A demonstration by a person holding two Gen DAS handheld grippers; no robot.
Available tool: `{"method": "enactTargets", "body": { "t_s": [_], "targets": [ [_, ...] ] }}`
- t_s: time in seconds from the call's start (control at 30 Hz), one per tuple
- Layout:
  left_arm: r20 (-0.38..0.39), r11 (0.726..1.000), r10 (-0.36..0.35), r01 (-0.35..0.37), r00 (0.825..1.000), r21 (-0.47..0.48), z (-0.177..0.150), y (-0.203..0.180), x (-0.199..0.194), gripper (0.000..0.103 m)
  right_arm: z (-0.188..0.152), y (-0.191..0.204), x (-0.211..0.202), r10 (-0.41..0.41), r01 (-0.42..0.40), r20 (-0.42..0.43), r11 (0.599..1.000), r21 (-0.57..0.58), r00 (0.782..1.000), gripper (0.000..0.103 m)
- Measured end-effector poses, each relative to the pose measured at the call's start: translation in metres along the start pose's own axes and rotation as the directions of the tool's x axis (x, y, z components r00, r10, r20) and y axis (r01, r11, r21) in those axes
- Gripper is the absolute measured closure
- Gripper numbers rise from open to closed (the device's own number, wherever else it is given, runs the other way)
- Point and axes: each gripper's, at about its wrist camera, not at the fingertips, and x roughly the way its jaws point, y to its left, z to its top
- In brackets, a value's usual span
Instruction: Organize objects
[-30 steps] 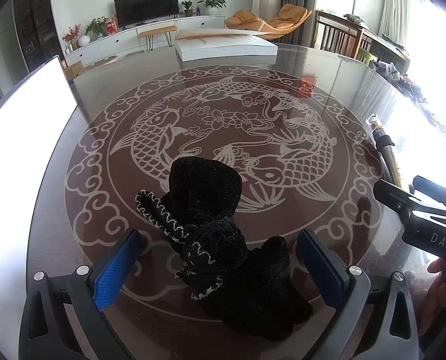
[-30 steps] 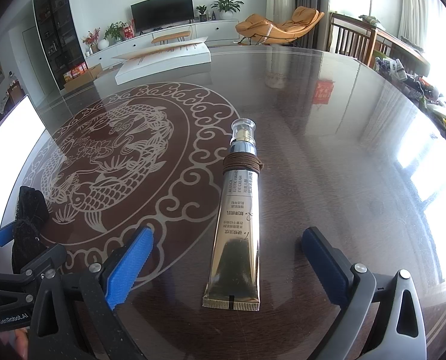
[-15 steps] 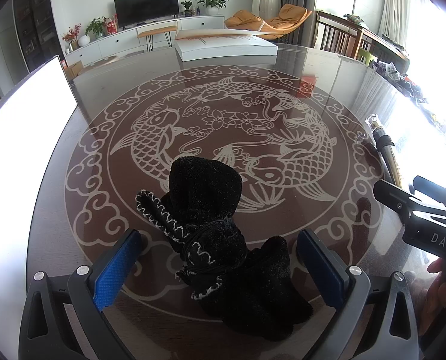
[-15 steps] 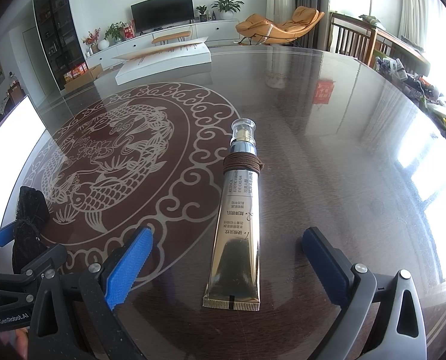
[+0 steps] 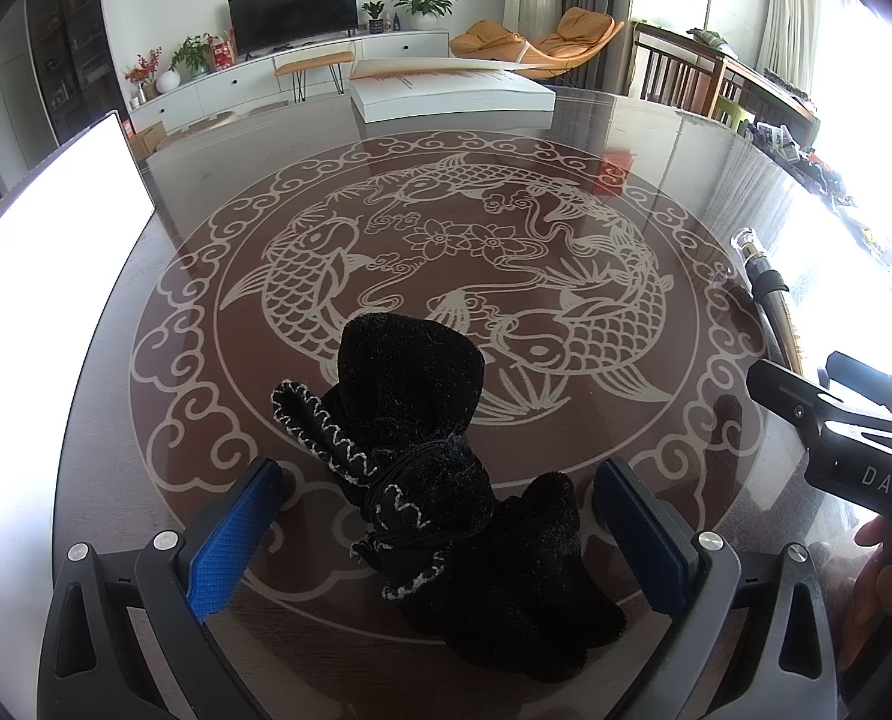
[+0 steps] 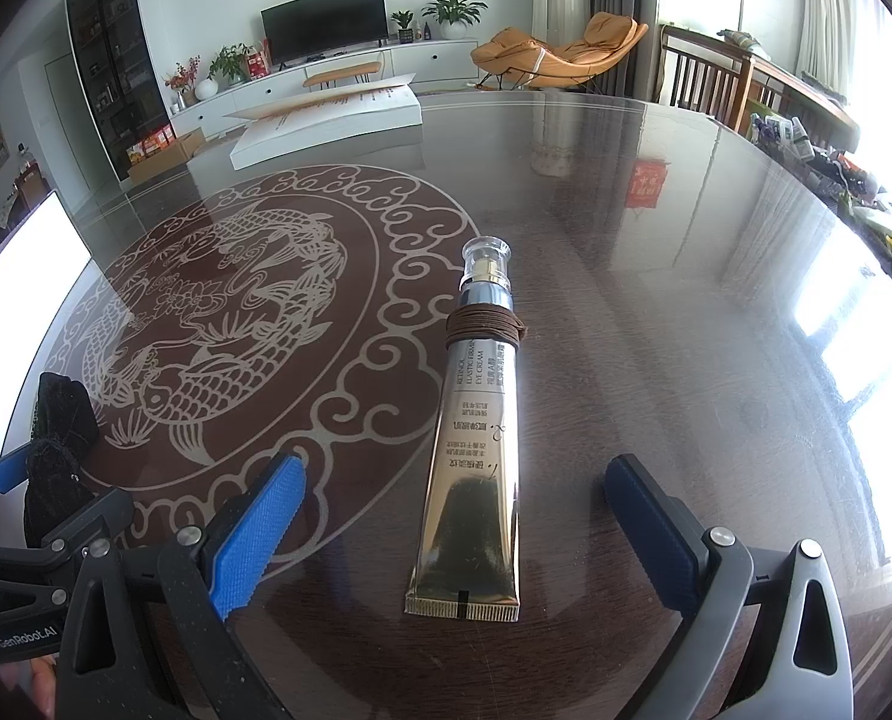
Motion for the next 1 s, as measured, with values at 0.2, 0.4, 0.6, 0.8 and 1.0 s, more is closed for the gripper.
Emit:
{"method": "enactTargets", "body": {
  "t_s": [0.2, 0.4, 0.6, 0.8, 1.0],
  "targets": [
    [-0.009, 1.000, -0.010, 0.010, 1.000, 0.001, 0.000, -0.002, 0.000, 0.000, 0.000, -0.011, -0.005, 0.074, -0.076, 0.031, 0.995, 0.059, 0.997, 0.002],
    [-0.099, 0.997, -0.060, 0.065, 0.993, 0.045, 0.005, -0.001, -0.005, 0.000, 0.009, -0.065, -0.009, 0.264, -0.263, 0.048, 0.893, 0.365, 0.963, 0.003],
    [-0.074, 0.998, -0.024, 0.028, 0.997, 0.060, 0.007, -0.007, -0.005, 0.016, 0.040, -0.005, 0.014, 0.093, -0.077, -0.162, 0.992, 0.105, 0.982, 0.018],
    [-0.013, 0.991, 0.033, -0.031, 0.999, 0.127, 0.010, -0.020, -0.022, 0.070, 0.036, 0.015, 0.008, -0.002, 0.008, -0.186, 0.999, 0.035, 0.983, 0.077],
    [0.044, 0.991, 0.021, -0.027, 0.999, 0.131, 0.011, -0.023, -0.050, 0.070, 0.026, 0.019, -0.032, 0.077, -0.072, -0.129, 0.997, 0.040, 0.989, 0.077]
  ]
}}
